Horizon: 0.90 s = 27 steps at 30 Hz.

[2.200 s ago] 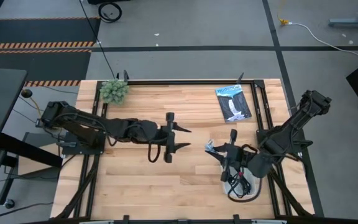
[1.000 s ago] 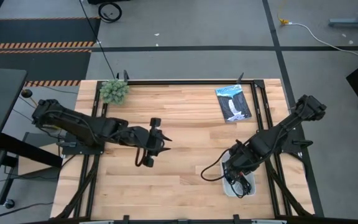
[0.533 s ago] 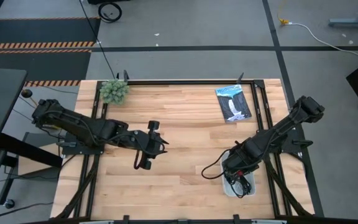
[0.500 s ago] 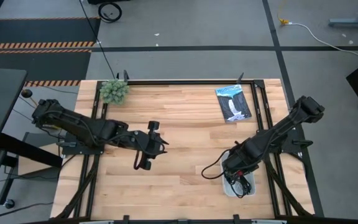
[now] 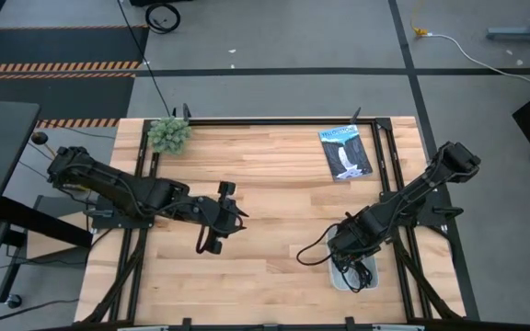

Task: Pick and place USB-C Cables
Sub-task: Put the light blue charger cable into the white bin, then adjust the black charger cable in the white bin

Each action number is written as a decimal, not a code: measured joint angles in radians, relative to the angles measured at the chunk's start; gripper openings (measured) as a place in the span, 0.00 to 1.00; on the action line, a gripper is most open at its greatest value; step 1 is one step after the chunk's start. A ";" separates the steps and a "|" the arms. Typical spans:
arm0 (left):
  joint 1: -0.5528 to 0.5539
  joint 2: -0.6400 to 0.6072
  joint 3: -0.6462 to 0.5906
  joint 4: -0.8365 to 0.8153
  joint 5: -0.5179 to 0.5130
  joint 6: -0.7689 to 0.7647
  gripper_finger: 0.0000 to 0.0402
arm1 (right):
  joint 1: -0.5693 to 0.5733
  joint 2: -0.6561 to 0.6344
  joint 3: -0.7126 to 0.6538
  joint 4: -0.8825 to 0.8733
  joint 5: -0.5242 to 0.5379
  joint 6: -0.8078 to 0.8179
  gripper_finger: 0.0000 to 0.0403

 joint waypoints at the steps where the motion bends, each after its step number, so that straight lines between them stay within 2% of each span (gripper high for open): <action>1: 0.000 0.000 0.000 0.000 0.000 0.000 0.37 | 0.000 0.000 0.002 0.006 -0.012 -0.001 0.30; 6: 0.001 0.000 0.000 0.001 -0.001 0.000 0.37 | 0.000 0.000 0.046 -0.022 -0.115 -0.009 0.38; 10: 0.000 0.000 0.000 0.001 0.000 0.000 0.37 | -0.003 0.000 0.116 -0.025 -0.144 -0.011 0.41; 16: 0.000 0.000 0.000 0.001 0.000 0.000 0.37 | -0.008 0.000 0.208 -0.033 0.005 -0.027 0.41; 22: 0.000 0.000 0.000 0.001 0.000 0.000 0.37 | -0.021 0.000 0.277 -0.134 0.054 -0.039 0.41; 27: 0.000 0.000 0.000 0.001 0.000 0.000 0.37 | -0.028 0.000 0.324 -0.177 0.159 -0.057 0.41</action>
